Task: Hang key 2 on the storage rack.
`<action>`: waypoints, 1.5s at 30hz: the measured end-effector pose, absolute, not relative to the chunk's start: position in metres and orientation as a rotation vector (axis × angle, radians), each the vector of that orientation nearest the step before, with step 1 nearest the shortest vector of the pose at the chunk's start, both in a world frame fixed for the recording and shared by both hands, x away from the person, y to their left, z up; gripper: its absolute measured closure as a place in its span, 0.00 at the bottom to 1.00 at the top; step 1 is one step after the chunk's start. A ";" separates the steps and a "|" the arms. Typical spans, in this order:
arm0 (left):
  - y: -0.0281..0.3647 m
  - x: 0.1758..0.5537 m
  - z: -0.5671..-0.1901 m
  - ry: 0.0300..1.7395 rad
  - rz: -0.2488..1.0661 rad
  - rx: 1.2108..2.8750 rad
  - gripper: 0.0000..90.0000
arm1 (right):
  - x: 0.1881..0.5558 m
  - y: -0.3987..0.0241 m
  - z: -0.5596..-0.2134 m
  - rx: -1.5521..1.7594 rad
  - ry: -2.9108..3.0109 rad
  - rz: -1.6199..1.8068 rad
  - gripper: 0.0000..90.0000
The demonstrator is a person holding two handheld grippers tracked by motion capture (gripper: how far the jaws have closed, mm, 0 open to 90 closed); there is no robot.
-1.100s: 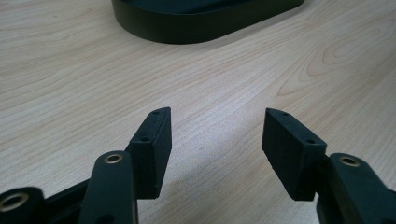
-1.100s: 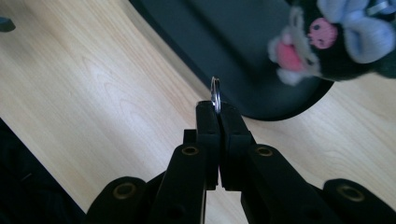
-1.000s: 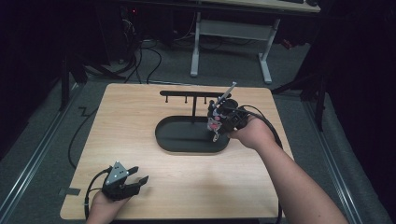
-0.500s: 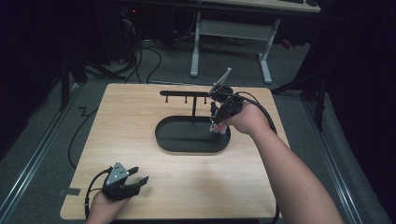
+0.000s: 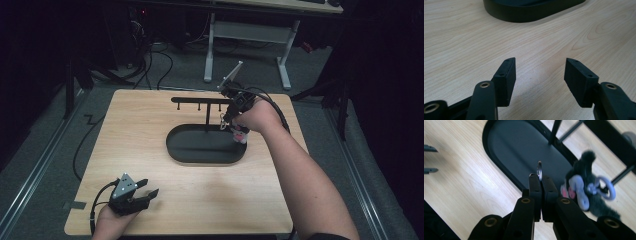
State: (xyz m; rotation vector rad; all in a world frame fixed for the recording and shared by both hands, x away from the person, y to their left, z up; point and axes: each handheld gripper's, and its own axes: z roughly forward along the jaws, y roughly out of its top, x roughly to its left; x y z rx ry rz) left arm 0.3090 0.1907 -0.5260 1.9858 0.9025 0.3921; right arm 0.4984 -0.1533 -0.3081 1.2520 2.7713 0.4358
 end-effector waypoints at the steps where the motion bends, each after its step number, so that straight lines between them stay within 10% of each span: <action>1: 0.191 0.309 -0.526 0.904 0.386 1.988 0.48 | 0.500 -0.152 -0.307 1.238 2.772 0.433 0.99; 25: 0.191 0.310 -0.529 0.908 0.372 1.998 0.48 | 0.539 -0.156 -0.319 1.332 2.762 0.421 0.97; 45: 0.187 0.310 -0.529 0.896 0.379 2.008 0.48 | 0.486 -0.195 -0.356 1.416 2.672 0.656 0.71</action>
